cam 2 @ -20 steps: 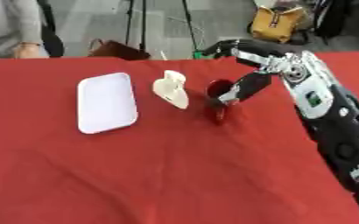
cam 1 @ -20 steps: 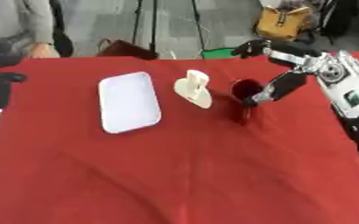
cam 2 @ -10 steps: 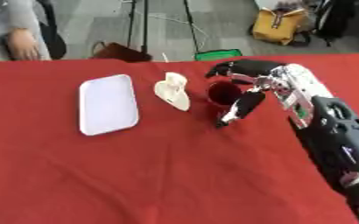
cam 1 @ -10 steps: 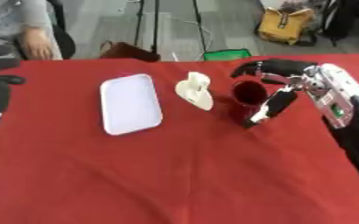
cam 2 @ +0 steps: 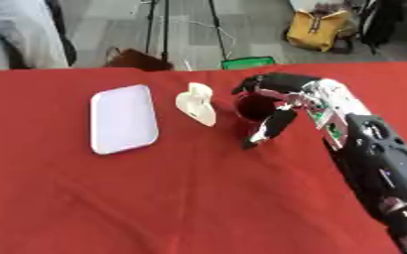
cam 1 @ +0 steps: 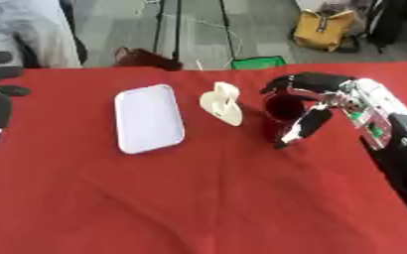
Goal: Pick up objects on the table and place them in the box.
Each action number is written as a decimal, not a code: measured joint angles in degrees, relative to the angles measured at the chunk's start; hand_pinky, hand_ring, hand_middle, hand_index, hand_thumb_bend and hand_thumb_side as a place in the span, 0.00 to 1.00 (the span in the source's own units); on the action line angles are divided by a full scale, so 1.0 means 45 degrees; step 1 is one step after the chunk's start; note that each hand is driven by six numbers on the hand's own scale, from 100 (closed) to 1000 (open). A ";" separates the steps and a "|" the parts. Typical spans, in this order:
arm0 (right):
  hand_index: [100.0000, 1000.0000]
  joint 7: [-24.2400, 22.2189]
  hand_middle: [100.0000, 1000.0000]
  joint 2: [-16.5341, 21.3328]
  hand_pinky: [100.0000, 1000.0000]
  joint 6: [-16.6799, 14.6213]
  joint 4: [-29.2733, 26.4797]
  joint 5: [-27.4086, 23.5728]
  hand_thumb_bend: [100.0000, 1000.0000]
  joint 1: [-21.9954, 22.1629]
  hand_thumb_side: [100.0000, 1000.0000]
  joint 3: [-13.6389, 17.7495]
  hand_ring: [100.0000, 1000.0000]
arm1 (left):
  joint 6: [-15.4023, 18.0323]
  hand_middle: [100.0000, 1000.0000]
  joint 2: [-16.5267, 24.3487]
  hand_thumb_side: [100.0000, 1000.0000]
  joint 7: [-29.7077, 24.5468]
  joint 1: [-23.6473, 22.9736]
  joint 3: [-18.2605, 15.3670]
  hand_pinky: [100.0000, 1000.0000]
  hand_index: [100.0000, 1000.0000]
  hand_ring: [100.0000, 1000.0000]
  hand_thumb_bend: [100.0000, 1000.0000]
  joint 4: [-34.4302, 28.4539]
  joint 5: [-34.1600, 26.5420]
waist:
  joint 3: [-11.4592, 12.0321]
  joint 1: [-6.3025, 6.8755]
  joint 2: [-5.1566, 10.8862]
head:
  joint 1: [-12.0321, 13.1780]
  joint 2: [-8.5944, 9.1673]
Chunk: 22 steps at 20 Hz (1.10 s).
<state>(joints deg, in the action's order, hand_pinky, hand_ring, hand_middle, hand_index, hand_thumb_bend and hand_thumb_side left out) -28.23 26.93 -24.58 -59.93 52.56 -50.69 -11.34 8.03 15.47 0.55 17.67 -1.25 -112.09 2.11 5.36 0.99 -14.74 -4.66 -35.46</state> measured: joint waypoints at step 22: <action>0.91 0.0239 0.83 0.0062 0.38 0.0108 -0.0897 -0.1101 0.63 0.0004 0.41 -0.0007 0.60 | 0.0000 0.73 -0.0093 0.56 0.0000 0.0000 0.0000 0.63 0.93 0.74 0.57 0.0001 0.0000 | -0.0036 -0.0020 0.0002 | 0.0005 0.0056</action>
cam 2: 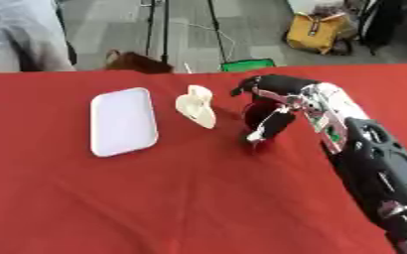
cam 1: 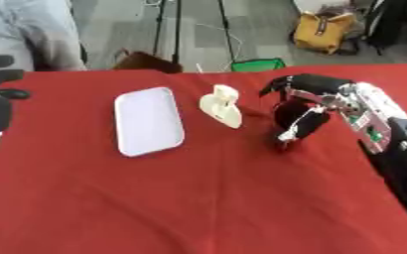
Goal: Pick up objects on the table and place them in the box.
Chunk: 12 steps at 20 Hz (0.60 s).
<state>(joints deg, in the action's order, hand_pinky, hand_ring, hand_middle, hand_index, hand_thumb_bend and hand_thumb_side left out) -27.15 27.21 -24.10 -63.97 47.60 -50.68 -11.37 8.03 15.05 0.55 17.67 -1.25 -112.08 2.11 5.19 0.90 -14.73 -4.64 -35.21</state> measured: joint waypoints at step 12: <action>0.94 -0.0694 0.87 0.0169 0.86 0.0315 -0.0485 -0.0003 0.73 -0.0039 0.52 -0.0193 0.87 | 0.0002 0.73 0.0000 0.56 -0.0003 0.0000 0.0000 0.63 0.93 0.74 0.57 0.0001 0.0000 | -0.0045 -0.0099 0.0047 | 0.0000 0.0052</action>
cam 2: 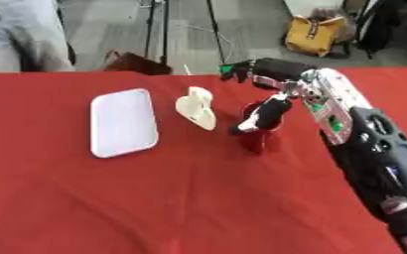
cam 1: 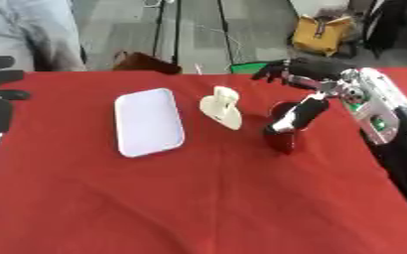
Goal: Pick up objects on the table and place them in the box.
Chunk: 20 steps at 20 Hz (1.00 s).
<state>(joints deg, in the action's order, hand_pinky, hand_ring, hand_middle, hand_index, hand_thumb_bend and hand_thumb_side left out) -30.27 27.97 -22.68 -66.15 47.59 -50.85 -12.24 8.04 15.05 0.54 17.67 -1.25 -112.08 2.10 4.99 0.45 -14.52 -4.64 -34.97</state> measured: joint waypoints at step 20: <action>0.91 -0.1066 0.84 0.0018 0.46 0.0991 0.0918 0.1864 0.70 0.0211 0.47 0.0246 0.70 | 0.0000 0.73 0.0000 0.56 0.0000 0.0000 -0.0001 0.63 0.93 0.74 0.57 0.0000 0.0000 | -0.0076 0.0038 0.0027 | 0.0030 0.0058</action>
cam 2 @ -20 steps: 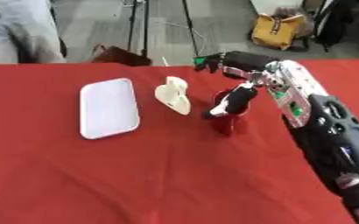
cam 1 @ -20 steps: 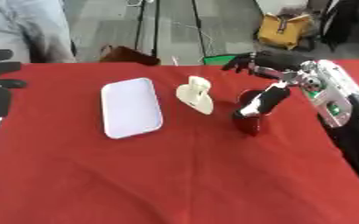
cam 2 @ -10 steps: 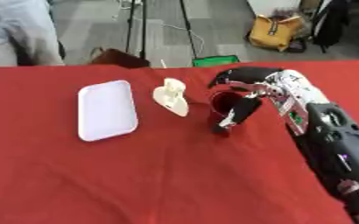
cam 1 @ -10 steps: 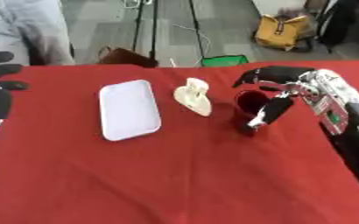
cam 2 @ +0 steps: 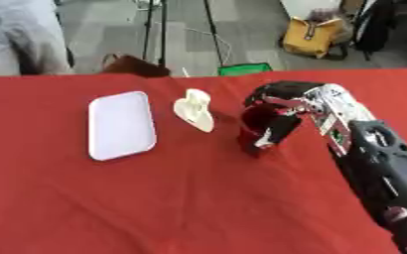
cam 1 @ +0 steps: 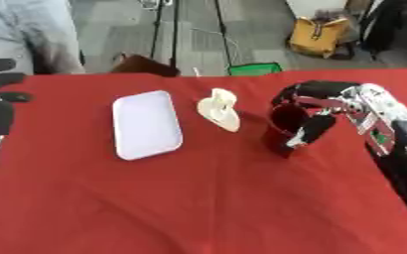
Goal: Pick up objects on the table and place them in the box.
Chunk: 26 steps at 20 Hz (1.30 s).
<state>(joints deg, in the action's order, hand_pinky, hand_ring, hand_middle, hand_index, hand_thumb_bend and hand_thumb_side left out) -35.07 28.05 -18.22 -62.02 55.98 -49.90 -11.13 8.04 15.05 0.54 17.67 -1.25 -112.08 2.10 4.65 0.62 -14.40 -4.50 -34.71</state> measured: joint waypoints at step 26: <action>0.88 0.0470 0.82 0.0201 0.46 -0.0361 -0.1575 -0.1011 0.66 -0.0328 0.51 -0.0282 0.66 | -0.0002 0.73 0.0000 0.55 -0.0004 0.0007 0.0000 0.63 0.93 0.74 0.58 0.0000 0.0000 | 0.0044 -0.0095 0.0093 | 0.0053 0.0004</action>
<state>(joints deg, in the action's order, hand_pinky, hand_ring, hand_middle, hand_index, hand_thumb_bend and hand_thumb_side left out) -32.96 28.96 -19.84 -69.11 51.43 -51.38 -12.40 8.03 15.05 0.52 17.70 -1.25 -112.08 2.11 4.85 0.19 -13.99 -4.27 -34.70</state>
